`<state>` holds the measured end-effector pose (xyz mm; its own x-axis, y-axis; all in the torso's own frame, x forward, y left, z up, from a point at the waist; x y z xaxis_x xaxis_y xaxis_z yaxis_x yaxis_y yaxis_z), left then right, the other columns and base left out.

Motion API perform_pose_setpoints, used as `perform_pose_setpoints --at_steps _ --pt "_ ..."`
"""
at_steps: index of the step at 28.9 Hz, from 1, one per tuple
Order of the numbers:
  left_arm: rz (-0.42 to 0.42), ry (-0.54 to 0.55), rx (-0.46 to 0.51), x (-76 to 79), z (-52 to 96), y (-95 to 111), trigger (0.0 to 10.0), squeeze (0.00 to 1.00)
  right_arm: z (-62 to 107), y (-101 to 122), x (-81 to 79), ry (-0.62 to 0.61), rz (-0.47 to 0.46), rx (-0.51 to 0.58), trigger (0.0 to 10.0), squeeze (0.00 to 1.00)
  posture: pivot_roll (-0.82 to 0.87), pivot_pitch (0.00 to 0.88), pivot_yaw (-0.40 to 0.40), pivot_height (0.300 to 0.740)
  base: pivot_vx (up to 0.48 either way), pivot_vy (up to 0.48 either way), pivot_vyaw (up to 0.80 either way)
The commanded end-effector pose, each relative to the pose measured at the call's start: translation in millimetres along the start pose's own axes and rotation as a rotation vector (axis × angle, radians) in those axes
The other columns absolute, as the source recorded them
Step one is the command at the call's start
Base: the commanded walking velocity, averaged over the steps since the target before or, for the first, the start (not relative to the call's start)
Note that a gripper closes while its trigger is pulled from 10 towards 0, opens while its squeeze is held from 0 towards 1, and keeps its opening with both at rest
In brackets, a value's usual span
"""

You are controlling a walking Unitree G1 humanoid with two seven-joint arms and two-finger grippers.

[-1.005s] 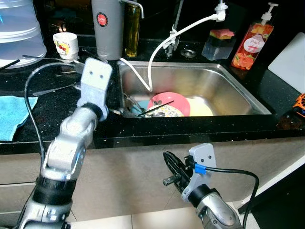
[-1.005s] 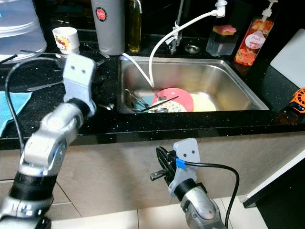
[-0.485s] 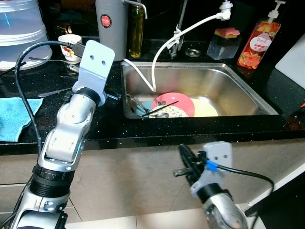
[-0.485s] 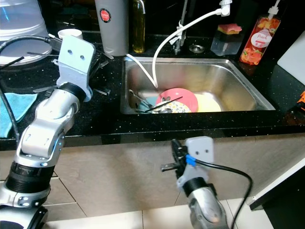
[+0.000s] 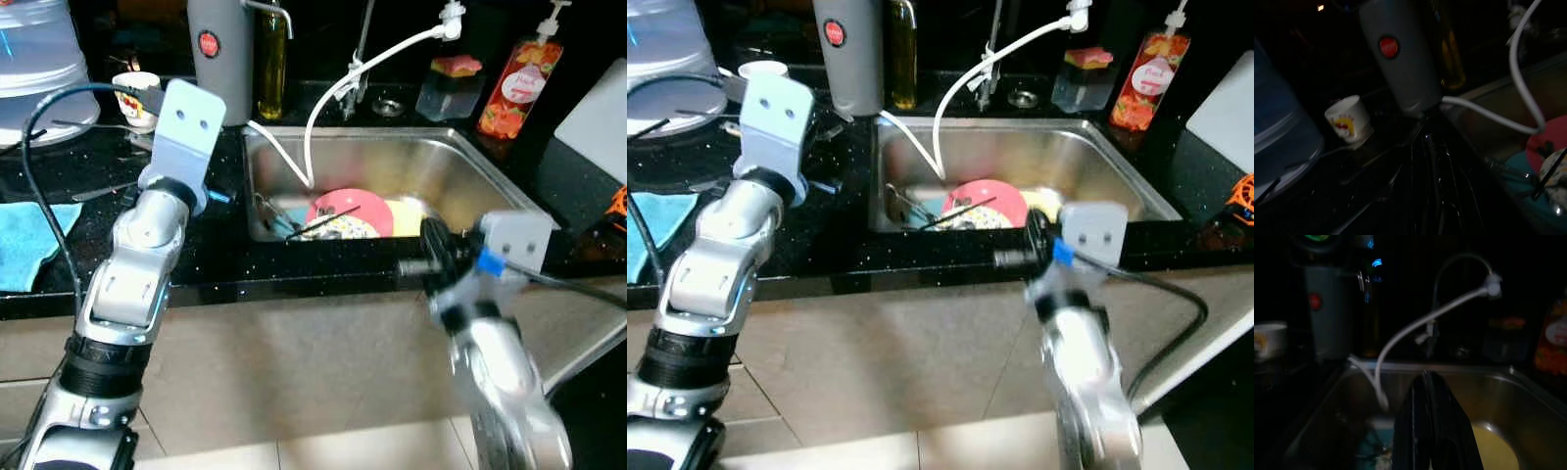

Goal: Kitchen organization

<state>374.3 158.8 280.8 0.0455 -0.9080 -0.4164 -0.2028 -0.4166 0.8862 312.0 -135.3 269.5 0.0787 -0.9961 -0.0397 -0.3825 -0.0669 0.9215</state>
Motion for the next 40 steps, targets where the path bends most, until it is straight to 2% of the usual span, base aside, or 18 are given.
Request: perform_pose_setpoints --at_steps 1,2,3,5,7,8,9,11,13,15,19,21,31,40 --pt "-0.009 0.008 -0.015 -3.8 -1.3 -1.3 10.0 0.00 -13.0 -16.1 8.4 -0.052 -0.005 -0.080 10.0 0.00 0.18 0.012 -0.038 0.740 0.000 0.000 0.00" --pt "0.003 0.006 -0.004 -4.6 -1.1 1.0 10.0 0.00 -22.1 -15.2 9.2 -0.069 -0.002 -0.081 10.0 0.00 0.19 0.011 -0.039 0.740 0.000 0.000 0.00" --pt "0.003 0.006 -0.004 -4.6 -1.1 1.0 10.0 0.00 -22.1 -15.2 9.2 -0.069 -0.002 -0.081 10.0 0.00 0.19 0.011 -0.039 0.740 0.000 0.000 0.00" --pt "0.114 -0.005 0.088 -2.7 3.2 13.1 10.0 0.00 -40.4 -11.5 6.3 -0.074 0.015 -0.081 10.0 0.00 0.19 0.009 -0.041 0.740 0.000 0.000 0.00" --pt "0.114 -0.005 0.088 -2.7 3.2 13.1 10.0 0.00 -40.4 -11.5 6.3 -0.074 0.015 -0.081 10.0 0.00 0.19 0.009 -0.041 0.740 0.000 0.000 0.00" --pt "0.159 -0.004 0.131 -2.3 6.3 18.2 10.0 0.00 -46.2 -10.1 4.7 -0.072 0.017 -0.082 10.0 0.00 0.19 0.009 -0.041 0.740 0.000 0.000 0.00" --pt "0.159 -0.004 0.131 -2.3 6.3 18.2 10.0 0.00 -46.2 -10.1 4.7 -0.072 0.017 -0.082 10.0 0.00 0.19 0.009 -0.041 0.740 0.000 0.000 0.00" --pt "0.197 -0.035 0.197 8.9 18.7 23.6 10.0 0.00 -52.2 -10.8 1.2 -0.039 -0.012 -0.107 10.0 0.00 0.19 0.012 -0.055 0.740 0.000 0.000 0.00" --pt "0.207 -0.066 0.215 16.3 25.6 24.6 10.0 0.00 -52.1 -11.7 1.3 -0.022 -0.023 -0.121 10.0 0.00 0.19 0.014 -0.058 0.740 0.000 0.000 0.00" --pt "0.228 -0.078 0.216 17.2 26.8 24.8 10.0 0.00 -50.2 -10.6 3.1 -0.019 -0.022 -0.117 10.0 0.00 0.19 0.016 -0.058 0.740 0.000 0.000 0.00" --pt "0.246 -0.081 0.223 16.9 26.3 26.1 10.0 0.00 -49.8 -9.1 5.3 -0.027 -0.028 -0.109 10.0 0.00 0.19 0.016 -0.059 0.740 0.000 0.000 0.00" --pt "0.223 -0.084 0.217 18.3 24.2 25.6 10.0 0.00 -50.0 -8.3 7.8 -0.047 -0.038 -0.104 10.0 0.00 0.18 0.018 -0.058 0.740 0.000 0.000 0.00" --pt "0.271 -0.069 0.232 20.0 23.7 28.3 10.0 0.00 -52.4 -1.7 10.6 -0.064 -0.047 -0.090 10.0 0.00 0.17 0.018 -0.074 0.740 0.000 0.000 0.00" --pt "0.266 -0.068 0.230 21.7 23.5 28.2 10.0 0.00 -54.2 0.3 14.0 -0.088 -0.056 -0.081 10.0 0.00 0.17 0.015 -0.073 0.740 0.000 0.000 0.00"
Point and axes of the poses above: a point about 5 cm out from each wrist's last joint towards the gripper, its own z axis pointing back from the gripper into the wrist, its own y axis along the axis of the wrist's last joint, x = y × z, the point moved 4 cm from there along -z, pointing out of the wrist towards the gripper, and after that the axes turned 1 degree about -z, right-handed, at the moved point
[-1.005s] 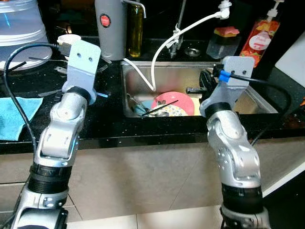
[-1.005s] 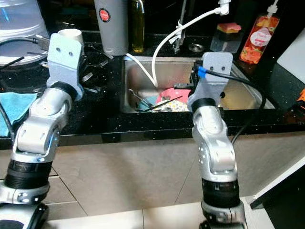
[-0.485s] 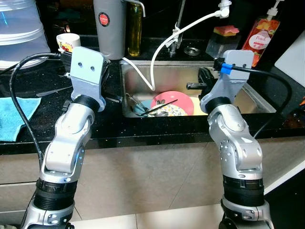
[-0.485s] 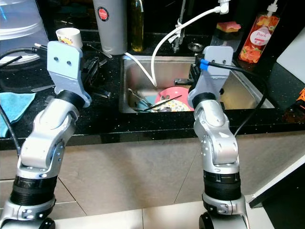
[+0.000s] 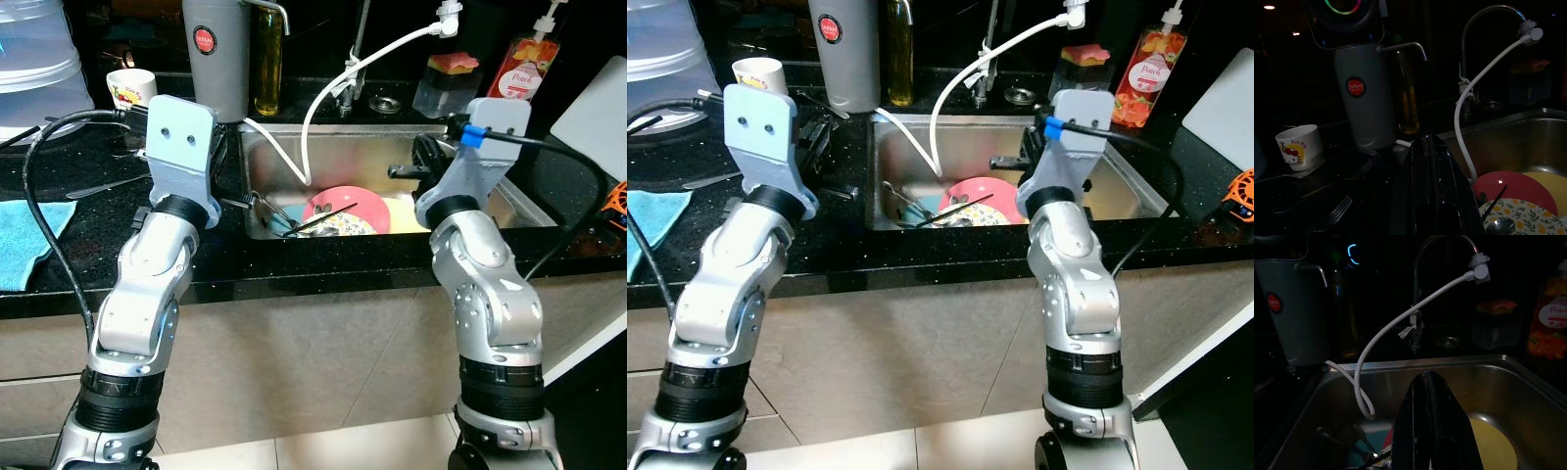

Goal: Kitchen organization

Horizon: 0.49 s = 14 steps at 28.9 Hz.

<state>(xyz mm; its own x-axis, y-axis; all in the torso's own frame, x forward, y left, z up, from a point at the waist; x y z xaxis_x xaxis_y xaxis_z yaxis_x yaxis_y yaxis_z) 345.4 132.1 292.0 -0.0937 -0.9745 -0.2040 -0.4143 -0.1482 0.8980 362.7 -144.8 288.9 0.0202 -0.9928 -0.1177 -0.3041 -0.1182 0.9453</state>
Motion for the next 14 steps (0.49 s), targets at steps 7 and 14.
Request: perform_pose_setpoints --at_steps 7,14 --pt "0.009 -0.006 0.008 3.2 -1.7 0.7 10.0 0.00 -0.6 2.5 0.4 -0.007 -0.008 0.005 10.0 0.00 0.17 0.009 -0.071 0.740 0.000 0.000 0.00" --pt "0.007 -0.005 0.016 2.7 -1.9 2.0 10.0 0.00 -1.5 4.4 0.6 -0.008 -0.008 0.013 10.0 0.00 0.18 0.004 -0.071 0.740 0.000 0.000 0.00"
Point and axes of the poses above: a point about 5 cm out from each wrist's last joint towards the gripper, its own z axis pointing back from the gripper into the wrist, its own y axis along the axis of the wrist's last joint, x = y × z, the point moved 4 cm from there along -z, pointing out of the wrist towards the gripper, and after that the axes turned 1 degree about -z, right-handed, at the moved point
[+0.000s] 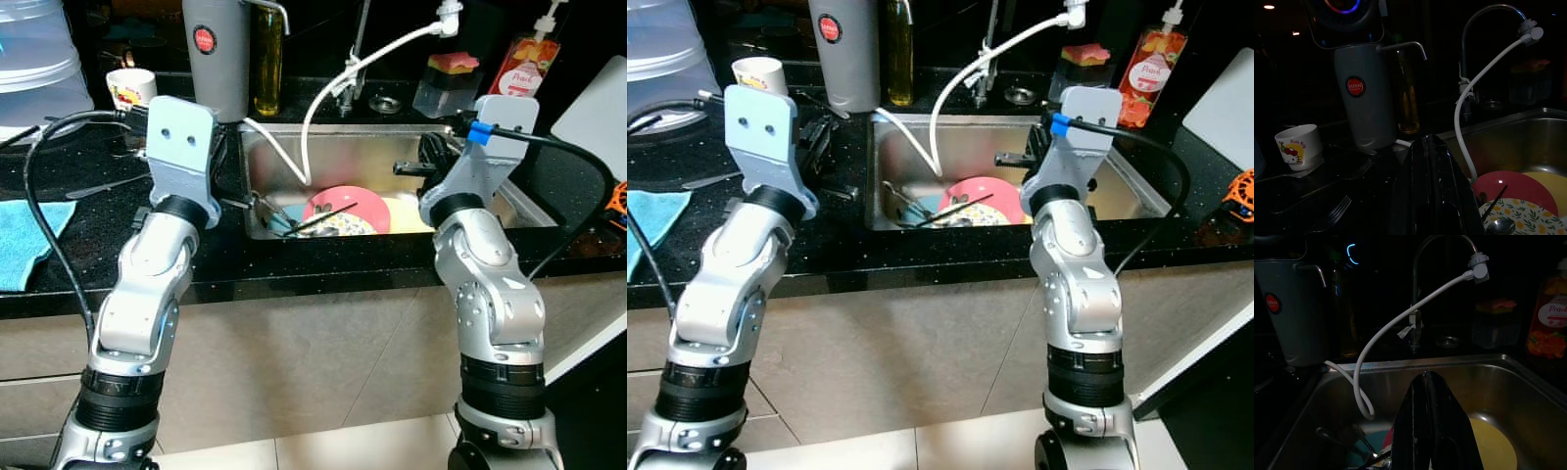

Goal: Kitchen organization

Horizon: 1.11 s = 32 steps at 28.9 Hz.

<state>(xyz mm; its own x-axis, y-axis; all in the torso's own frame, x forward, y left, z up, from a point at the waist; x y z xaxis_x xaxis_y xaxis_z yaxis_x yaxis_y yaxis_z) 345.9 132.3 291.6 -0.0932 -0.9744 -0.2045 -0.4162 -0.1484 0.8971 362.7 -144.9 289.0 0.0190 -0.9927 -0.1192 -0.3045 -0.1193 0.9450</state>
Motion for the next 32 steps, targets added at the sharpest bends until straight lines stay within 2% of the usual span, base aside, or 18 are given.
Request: perform_pose_setpoints --at_steps 1,7,32 --pt "0.008 -0.006 0.016 2.8 -1.5 2.8 10.0 0.00 -1.5 4.4 0.6 -0.007 -0.007 0.014 10.0 0.00 0.18 0.004 -0.071 0.740 0.000 0.000 0.00" --pt "0.007 -0.007 0.021 2.3 -1.6 3.4 10.0 0.00 -1.6 5.0 0.5 -0.006 -0.006 0.016 10.0 0.00 0.18 0.003 -0.071 0.740 0.199 0.000 0.00" --pt "0.003 -0.010 0.022 1.3 -2.9 3.2 10.0 0.00 -3.3 6.8 2.5 -0.017 -0.011 0.024 10.0 0.00 0.18 0.003 -0.066 0.740 0.460 0.000 0.00"
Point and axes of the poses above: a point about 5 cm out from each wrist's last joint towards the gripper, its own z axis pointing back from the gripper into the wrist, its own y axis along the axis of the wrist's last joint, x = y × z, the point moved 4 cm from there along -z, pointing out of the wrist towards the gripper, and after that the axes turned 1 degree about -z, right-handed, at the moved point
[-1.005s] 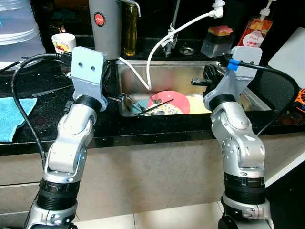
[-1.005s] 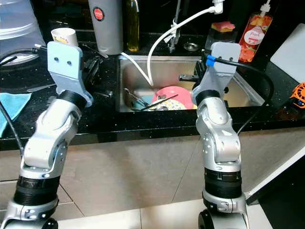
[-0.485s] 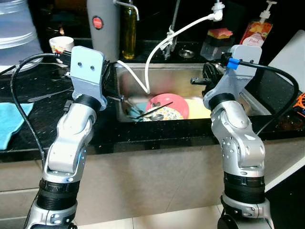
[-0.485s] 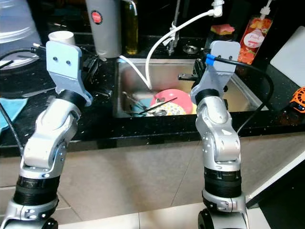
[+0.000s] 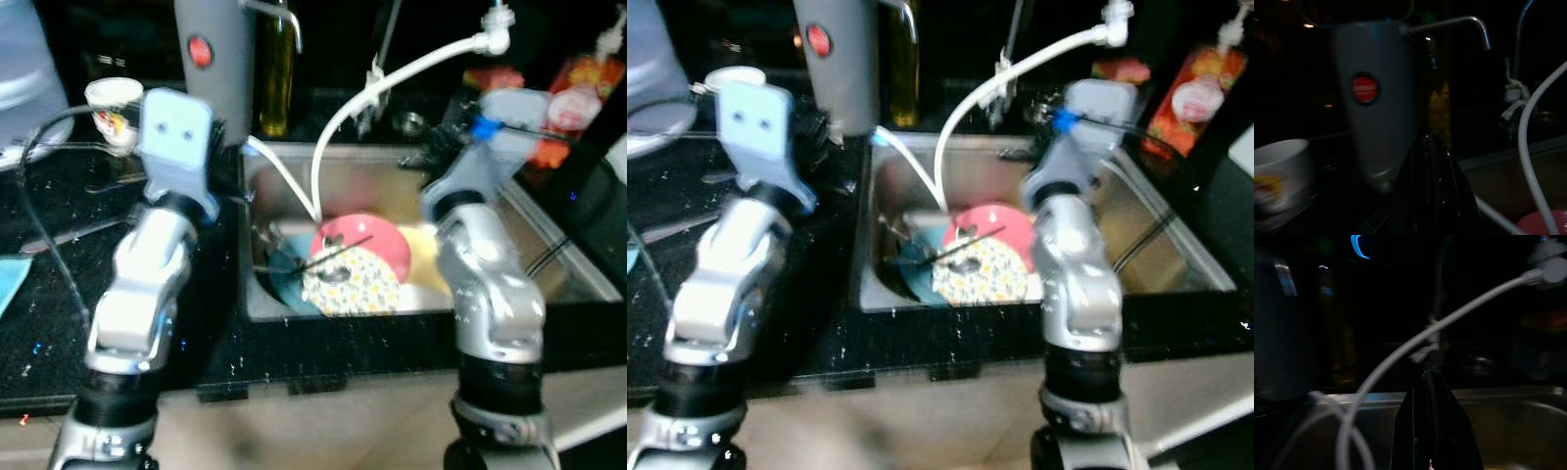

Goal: Kitchen organization

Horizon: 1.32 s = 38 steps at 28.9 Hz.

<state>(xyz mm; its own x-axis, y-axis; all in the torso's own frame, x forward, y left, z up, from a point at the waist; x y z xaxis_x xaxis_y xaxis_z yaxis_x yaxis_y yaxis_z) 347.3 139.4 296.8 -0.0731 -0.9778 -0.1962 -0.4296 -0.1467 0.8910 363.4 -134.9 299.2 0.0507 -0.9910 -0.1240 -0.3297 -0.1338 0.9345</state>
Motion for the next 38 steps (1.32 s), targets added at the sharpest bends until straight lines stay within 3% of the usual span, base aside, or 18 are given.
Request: perform_pose_setpoints --at_steps 1,38 --pt "0.004 -0.032 0.007 9.5 -0.7 0.1 10.0 0.00 0.7 -1.2 13.7 -0.045 0.004 -0.002 10.0 0.00 0.18 0.003 -0.066 0.740 0.330 0.000 0.00" --pt "-0.021 0.016 -0.044 4.7 -0.6 -7.8 10.0 0.00 0.5 -0.3 12.2 -0.037 -0.001 -0.001 10.0 0.00 0.17 0.010 -0.071 0.740 0.013 0.000 0.00"
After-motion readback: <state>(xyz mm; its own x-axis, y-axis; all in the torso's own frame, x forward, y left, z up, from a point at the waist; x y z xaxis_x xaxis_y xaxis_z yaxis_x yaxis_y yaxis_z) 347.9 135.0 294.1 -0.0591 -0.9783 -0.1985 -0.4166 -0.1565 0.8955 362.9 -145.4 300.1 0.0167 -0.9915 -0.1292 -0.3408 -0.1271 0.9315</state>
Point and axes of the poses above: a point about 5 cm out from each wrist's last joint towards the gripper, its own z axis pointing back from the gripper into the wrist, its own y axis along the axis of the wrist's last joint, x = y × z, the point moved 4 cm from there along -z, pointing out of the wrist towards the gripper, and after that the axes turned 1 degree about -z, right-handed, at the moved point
